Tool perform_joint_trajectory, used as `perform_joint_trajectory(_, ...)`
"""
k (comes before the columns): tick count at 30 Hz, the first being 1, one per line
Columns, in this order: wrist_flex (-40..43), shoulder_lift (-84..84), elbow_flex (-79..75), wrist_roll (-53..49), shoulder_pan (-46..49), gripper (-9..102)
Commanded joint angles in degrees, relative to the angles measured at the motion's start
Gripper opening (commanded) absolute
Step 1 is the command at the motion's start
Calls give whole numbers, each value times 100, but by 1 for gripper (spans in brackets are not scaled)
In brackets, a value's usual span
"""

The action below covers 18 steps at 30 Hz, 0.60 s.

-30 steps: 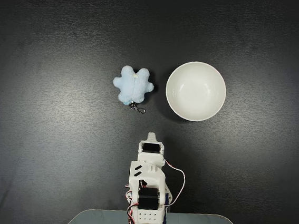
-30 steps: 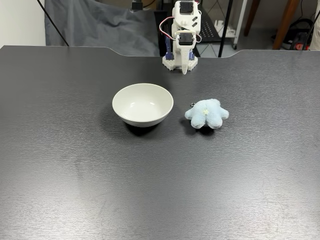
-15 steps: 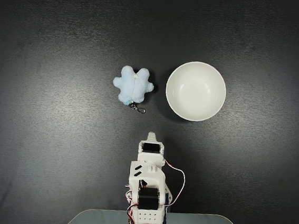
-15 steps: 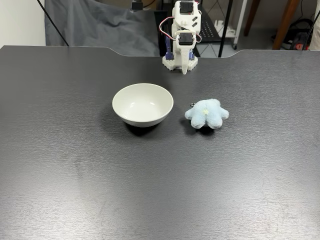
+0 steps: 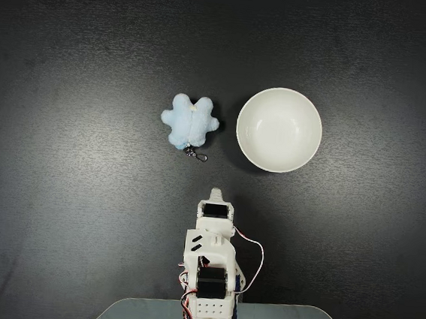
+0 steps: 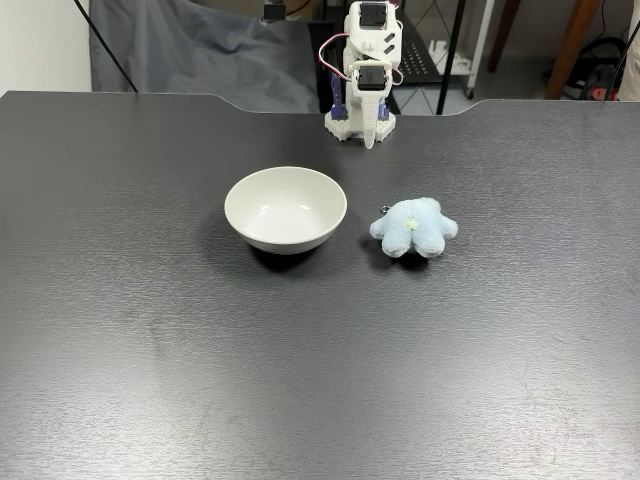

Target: Grasp a skyblue doll and put it in the white bowl.

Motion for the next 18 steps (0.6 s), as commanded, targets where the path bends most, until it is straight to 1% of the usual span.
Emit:
perform_joint_trajectory(1, -97, 26, -53, 35, 9, -1)
perform_joint_trajectory(6, -105, 26, -519, 9, 9, -1)
perform_joint_trajectory(18, 0, -9, -4140, 18, 0, -1)
